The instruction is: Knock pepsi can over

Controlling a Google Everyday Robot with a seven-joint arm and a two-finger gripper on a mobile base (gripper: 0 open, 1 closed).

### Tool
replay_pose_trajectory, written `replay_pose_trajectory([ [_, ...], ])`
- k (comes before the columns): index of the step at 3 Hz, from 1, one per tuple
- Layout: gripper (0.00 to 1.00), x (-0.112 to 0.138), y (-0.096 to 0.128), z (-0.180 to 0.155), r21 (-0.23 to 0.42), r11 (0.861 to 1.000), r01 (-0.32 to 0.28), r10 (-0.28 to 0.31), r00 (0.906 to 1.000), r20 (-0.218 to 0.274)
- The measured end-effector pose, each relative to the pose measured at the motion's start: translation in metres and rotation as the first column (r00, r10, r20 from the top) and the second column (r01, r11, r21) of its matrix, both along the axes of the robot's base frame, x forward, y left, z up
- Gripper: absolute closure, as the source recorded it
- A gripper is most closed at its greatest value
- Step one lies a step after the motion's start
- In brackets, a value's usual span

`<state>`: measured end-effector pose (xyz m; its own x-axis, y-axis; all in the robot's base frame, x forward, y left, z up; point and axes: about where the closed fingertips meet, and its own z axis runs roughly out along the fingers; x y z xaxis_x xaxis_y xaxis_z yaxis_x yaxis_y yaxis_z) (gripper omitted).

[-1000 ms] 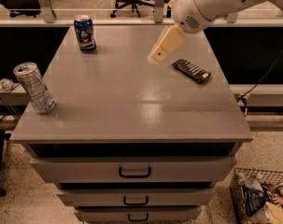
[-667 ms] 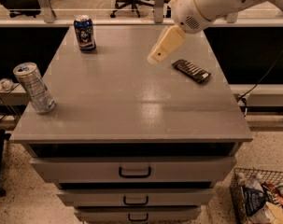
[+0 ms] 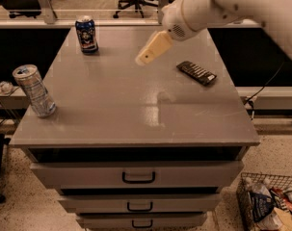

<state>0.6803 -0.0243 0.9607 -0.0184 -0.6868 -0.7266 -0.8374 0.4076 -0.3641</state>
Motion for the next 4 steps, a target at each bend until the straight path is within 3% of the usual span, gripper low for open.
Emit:
replay_pose_trajectory([
  [1,0.00,0.040,0.033,-0.017,0.118,0.992,0.033,-0.034,0.9994,0.008],
  [2,0.00,0.075,0.065,-0.035,0.235,0.971,0.054,-0.056,0.9984,0.000],
  [3,0.00,0.111,0.094,-0.051,0.340,0.939,0.062,-0.062,0.9980,-0.009],
  [4,0.00,0.136,0.124,-0.059,0.401,0.915,0.048,-0.045,0.9988,-0.018],
])
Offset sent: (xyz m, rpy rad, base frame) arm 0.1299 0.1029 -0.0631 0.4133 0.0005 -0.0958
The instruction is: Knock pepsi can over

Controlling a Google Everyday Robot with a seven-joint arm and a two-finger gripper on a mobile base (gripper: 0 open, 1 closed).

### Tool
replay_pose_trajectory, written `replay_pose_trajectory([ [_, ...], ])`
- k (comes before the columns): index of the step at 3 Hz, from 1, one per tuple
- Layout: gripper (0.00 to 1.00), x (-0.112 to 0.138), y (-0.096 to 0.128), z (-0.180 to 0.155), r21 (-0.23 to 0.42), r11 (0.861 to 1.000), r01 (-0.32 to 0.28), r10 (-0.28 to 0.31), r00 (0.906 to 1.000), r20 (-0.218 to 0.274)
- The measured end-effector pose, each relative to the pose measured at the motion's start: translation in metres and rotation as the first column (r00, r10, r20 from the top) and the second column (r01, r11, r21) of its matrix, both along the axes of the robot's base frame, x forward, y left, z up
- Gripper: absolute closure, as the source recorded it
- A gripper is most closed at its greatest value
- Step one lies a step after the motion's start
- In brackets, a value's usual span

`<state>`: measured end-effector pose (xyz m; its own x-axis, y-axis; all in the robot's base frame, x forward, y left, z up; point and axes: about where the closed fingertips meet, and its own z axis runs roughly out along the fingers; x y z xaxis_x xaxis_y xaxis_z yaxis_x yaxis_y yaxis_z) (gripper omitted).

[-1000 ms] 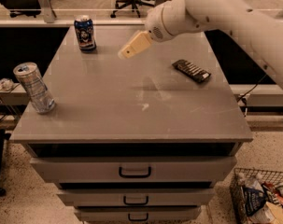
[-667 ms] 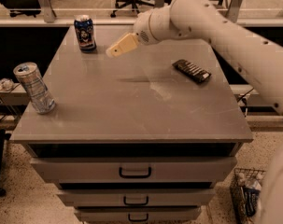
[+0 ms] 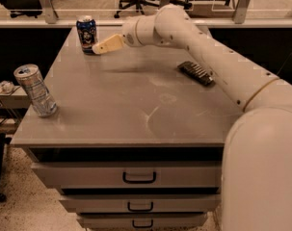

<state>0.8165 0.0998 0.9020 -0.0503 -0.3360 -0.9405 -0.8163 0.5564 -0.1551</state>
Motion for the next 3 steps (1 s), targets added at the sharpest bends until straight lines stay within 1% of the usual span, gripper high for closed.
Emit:
replay_pose_trajectory([
  [1,0.00,0.018,0.033,0.003,0.053,0.998,-0.026,0.026,0.9997,0.002],
  [2,0.00,0.027,0.063,0.007,0.077,0.996,-0.055,0.055,0.9985,-0.003],
  [3,0.00,0.033,0.086,0.001,0.093,0.993,-0.072,0.074,0.9969,-0.026],
])
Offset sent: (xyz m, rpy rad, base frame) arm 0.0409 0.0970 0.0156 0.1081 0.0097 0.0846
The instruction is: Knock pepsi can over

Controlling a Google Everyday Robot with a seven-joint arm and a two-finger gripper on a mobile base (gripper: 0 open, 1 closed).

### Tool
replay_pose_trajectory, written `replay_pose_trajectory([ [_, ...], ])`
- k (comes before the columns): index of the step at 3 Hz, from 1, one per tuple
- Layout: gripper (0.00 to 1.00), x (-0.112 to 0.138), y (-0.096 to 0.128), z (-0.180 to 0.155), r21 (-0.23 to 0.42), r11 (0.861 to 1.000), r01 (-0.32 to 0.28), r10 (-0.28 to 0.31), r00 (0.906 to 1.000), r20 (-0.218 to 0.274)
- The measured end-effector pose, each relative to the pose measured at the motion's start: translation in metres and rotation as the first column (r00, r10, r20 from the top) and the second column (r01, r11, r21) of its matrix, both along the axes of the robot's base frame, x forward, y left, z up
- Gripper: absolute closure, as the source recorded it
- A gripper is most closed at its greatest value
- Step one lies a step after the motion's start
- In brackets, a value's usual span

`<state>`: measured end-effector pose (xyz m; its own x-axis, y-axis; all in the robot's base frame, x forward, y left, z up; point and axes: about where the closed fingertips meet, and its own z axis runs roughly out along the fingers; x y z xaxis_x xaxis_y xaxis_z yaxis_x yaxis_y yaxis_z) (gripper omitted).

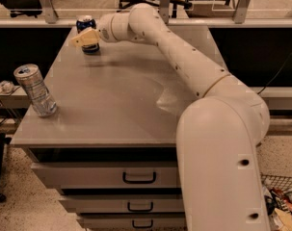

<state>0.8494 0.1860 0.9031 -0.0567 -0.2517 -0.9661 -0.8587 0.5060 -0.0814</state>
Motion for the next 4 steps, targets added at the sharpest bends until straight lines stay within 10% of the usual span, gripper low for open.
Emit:
replay_pose_trajectory([
  [1,0.00,0.004,0.013,-0.001,0.006,1.000,-0.006,0.006,0.9999,-0.013],
  [4,0.64,0.001,0.009,-0.008,-0.020,1.000,0.009,-0.010,0.9991,-0.041],
])
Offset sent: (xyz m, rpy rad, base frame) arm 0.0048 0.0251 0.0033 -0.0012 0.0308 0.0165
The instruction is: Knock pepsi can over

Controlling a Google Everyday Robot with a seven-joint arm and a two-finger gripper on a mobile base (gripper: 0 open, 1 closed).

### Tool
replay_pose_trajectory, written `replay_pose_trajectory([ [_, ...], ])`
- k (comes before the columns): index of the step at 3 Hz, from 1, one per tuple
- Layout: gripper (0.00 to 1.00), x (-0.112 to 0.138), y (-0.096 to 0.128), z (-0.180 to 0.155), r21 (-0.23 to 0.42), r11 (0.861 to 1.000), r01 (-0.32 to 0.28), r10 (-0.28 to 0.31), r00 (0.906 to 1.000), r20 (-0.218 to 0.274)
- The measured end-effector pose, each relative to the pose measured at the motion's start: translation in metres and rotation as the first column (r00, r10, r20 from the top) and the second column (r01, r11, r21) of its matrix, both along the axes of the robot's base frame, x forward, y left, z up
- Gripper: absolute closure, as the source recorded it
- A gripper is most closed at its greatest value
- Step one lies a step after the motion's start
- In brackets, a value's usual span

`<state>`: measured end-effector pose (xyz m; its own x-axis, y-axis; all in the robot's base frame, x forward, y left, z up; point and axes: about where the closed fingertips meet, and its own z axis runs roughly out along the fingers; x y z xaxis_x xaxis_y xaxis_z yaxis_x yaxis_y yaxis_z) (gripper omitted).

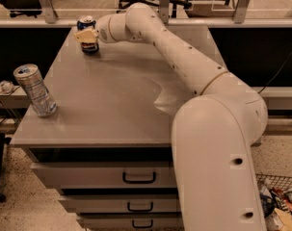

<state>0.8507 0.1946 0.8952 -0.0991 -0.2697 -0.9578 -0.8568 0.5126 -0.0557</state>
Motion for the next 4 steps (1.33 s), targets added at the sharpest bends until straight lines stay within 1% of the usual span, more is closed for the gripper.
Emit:
replay_pose_trajectory([
  [1,0.87,-0.013,-0.020,0.013,-0.006,1.000,0.000,0.000,0.9997,0.025],
  [2,1.00,-0.034,-0.049,0.038,-0.022,1.000,-0.010,0.011,0.9975,0.070],
  [3,1.00,-0.051,-0.081,0.072,-0.072,0.997,-0.025,0.035,0.9896,0.140],
  [4,1.00,-0.062,-0.101,0.089,-0.150,0.987,-0.064,0.089,0.9822,0.166],
])
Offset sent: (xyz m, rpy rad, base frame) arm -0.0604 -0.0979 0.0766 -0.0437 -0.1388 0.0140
